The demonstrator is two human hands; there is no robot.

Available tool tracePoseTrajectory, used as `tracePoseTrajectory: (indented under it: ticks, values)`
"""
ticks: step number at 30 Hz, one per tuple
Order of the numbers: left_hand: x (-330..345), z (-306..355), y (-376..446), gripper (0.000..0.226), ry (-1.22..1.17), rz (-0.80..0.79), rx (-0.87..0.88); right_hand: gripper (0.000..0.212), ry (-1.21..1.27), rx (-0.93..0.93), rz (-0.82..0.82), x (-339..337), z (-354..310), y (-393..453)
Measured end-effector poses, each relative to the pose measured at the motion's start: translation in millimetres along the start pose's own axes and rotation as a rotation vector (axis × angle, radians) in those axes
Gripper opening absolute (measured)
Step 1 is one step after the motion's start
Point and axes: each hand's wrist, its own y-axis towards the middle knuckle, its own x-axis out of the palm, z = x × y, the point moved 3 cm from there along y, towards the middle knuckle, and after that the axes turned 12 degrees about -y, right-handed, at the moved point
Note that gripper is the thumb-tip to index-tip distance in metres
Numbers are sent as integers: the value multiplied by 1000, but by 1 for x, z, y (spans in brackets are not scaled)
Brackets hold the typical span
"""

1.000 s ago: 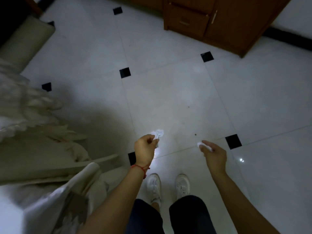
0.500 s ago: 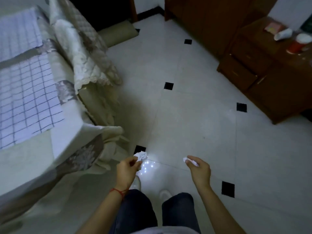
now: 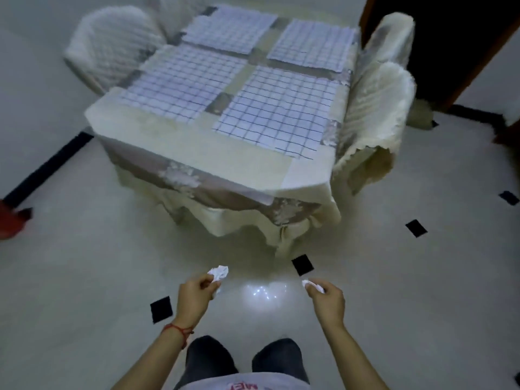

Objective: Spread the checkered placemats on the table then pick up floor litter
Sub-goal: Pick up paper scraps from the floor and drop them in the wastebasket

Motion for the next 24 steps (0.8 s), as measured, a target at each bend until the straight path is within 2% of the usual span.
tracePoseTrajectory:
  ticks: [6,11,15,17,19,24]
  values:
    - [-162,-60,-31,30,-139,353,-102,6,-166,-197,-263,139,-75,-45]
    - [-276,-117,-63,17,-215,585,-197,8,-311,-299,-461,254,-114,-91]
    - [-323,-147,-80,30,-251,715,-270,1,-422,-377,-543,319,-135,-112]
    - [-340,-159,-77,26,-282,764,-316,5,-473,-386,-578,349,-145,-116]
    - [-354,-167,-63,22,-322,783,-344,5,-515,-397,-605,376,-155,-111]
    - [-411,-162,4,28,-342,829,-317,9,-612,-435,-647,449,-190,-84]
